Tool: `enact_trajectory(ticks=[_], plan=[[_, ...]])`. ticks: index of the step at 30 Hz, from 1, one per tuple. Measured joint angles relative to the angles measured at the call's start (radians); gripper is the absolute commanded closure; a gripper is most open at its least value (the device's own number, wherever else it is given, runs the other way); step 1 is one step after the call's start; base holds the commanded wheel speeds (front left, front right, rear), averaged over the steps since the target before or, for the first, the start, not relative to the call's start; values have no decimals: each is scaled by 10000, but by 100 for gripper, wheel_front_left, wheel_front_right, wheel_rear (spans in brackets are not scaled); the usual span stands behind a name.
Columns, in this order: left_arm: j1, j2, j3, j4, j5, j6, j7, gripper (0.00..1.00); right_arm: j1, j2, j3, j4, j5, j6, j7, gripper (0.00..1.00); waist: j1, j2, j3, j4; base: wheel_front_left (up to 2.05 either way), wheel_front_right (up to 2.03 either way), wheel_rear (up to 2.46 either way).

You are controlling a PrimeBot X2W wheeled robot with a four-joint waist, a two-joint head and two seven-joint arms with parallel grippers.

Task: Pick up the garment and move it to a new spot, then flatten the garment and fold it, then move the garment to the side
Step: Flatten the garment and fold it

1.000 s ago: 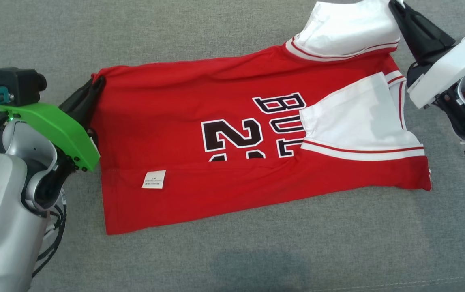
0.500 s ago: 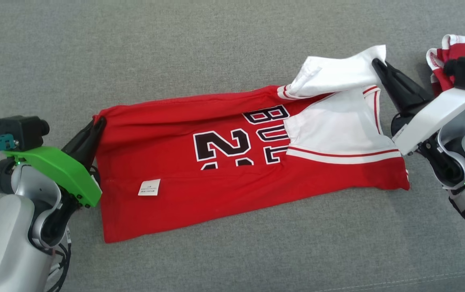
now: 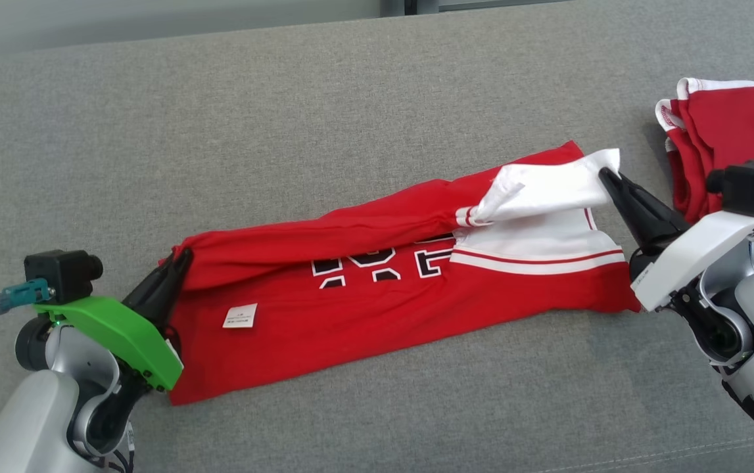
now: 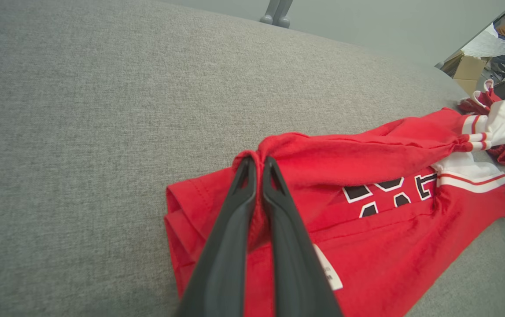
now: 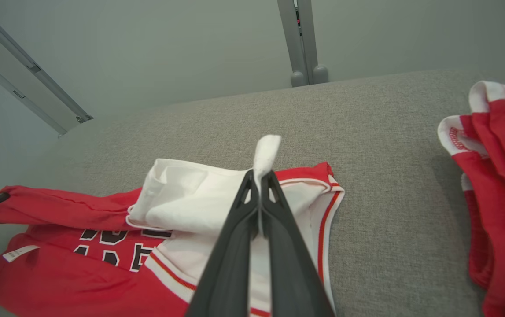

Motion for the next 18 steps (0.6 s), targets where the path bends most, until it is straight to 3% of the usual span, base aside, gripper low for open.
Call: enact_trajectory(ticks=[7, 8, 9, 11, 12, 13, 14, 18], plan=[[435, -42, -219, -221, -38, 0, -8, 100, 296, -38, 125, 125, -40, -23, -96, 100, 0, 0, -97, -52, 0, 0, 0], [514, -40, -224, -247, -27, 0, -52, 100, 390, -40, 194, 176, -104, -40, -121, 95, 0, 0, -101, -40, 0, 0, 0], [535, -42, -257, -253, -27, 0, -52, 100, 452, -46, 222, 207, -173, -96, -142, 66, 0, 0, -100, -23, 0, 0, 0], [552, -50, -274, -301, -27, 0, -73, 100, 554, -63, 290, 244, -221, -94, -159, 53, 0, 0, -93, 22, 0, 0, 0], [568, -44, -267, -303, -27, 0, -79, 100, 582, -58, 355, 249, -238, -94, -159, 42, 0, 0, -90, 38, 0, 0, 0], [591, -31, -265, -307, -17, 0, -79, 100, 600, -46, 416, 249, -299, -94, -161, 14, 0, 0, -88, 50, 0, 0, 0], [623, -23, -263, -324, -12, 0, -79, 100, 605, -48, 453, 249, -353, -94, -163, 0, 0, 0, -86, 61, 0, 0, 0], [782, 107, -265, -382, 65, 0, -82, 100, 619, -102, 562, 255, -451, -94, -163, 0, 0, 0, -76, 111, 0, 0, 0]])
